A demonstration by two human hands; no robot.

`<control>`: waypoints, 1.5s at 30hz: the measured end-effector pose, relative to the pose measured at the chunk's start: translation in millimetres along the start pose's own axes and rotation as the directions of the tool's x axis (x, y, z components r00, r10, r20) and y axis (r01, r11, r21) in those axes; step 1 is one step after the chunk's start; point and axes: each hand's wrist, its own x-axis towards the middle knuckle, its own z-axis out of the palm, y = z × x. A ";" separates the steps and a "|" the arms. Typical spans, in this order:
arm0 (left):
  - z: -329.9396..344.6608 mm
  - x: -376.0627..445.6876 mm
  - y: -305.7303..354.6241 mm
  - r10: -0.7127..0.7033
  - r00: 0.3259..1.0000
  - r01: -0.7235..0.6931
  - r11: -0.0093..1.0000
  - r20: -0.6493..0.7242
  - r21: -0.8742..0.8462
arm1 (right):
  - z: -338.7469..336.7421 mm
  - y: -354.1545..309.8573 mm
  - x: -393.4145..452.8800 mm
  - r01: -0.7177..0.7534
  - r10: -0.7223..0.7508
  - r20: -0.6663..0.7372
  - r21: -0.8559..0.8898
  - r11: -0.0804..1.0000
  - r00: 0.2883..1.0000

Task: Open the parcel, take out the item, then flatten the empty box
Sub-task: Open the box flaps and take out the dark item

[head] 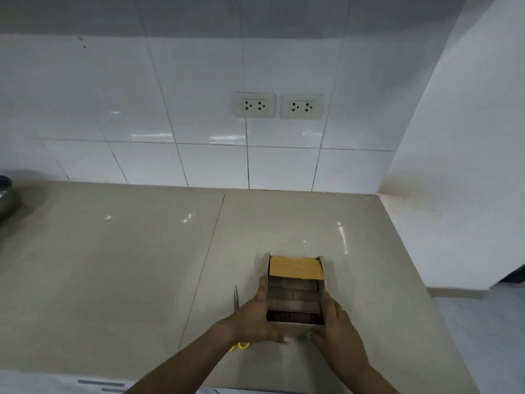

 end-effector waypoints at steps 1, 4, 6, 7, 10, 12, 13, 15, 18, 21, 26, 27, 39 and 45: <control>3.7 -1.2 -2.3 -0.004 1.000 0.004 0.999 -0.016 0.033 | 0.2 1.3 -0.6 0.005 -0.005 0.002 0.001 1.000 1.000; 8.6 -4.4 -4.6 0.038 0.994 -0.034 0.998 -0.102 0.043 | -2.2 7.2 0.3 0.037 -0.039 0.047 0.042 0.998 0.998; 11.0 -6.1 -3.8 0.036 0.991 -0.034 0.999 -0.129 0.020 | -8.9 7.8 2.0 0.043 -0.048 0.055 0.095 0.995 0.997; 12.5 -6.8 -3.7 0.032 0.990 -0.031 0.999 -0.139 0.008 | -12.8 8.1 3.8 0.049 -0.050 0.028 0.065 0.997 0.998; 15.6 -5.8 -4.7 0.025 0.987 -0.027 1.000 -0.160 -0.005 | -26.1 7.3 12.9 0.140 -0.154 -0.067 -0.173 0.975 0.986; 17.0 -4.1 -4.4 0.019 0.986 -0.021 1.000 -0.168 -0.013 | -36.4 3.7 21.7 0.259 -0.284 -0.056 -0.267 0.928 0.957; 17.7 -3.7 -4.3 0.010 0.985 -0.014 1.000 -0.170 -0.022 | -40.0 2.0 27.7 0.309 -0.335 -0.037 -0.307 0.900 0.941; 17.7 -4.4 -3.5 -0.012 0.985 0.007 0.999 -0.173 -0.033 | -45.4 -1.0 44.2 0.351 -0.382 -0.016 -0.357 0.866 0.924; 17.1 -6.1 -0.3 -0.043 0.981 0.037 0.999 -0.189 -0.036 | -54.4 -5.1 74.1 0.333 -0.368 -0.012 -0.403 0.853 0.930; 17.8 -6.4 3.4 -0.075 0.978 0.071 0.997 -0.196 -0.028 | -59.5 -6.0 98.3 0.332 -0.349 0.049 -0.452 0.828 0.936; 18.1 -6.0 4.6 -0.062 0.978 0.058 0.998 -0.201 -0.027 | -57.0 -1.8 101.4 0.466 -0.428 0.208 -0.558 0.687 0.880; 18.3 -5.5 4.3 -0.060 0.977 0.056 0.998 -0.203 -0.025 | -59.1 -0.8 102.0 0.447 -0.444 0.150 -0.558 0.700 0.883; 32.6 -1.7 3.4 -0.133 0.956 0.137 0.991 -0.260 -0.001 | -59.3 -6.6 138.2 0.334 -0.573 -0.213 -0.633 0.698 0.792; 31.6 -4.0 4.8 -0.140 0.951 0.142 0.990 -0.277 -0.015 | -37.4 5.8 139.4 0.335 -0.367 0.053 -0.547 0.767 0.929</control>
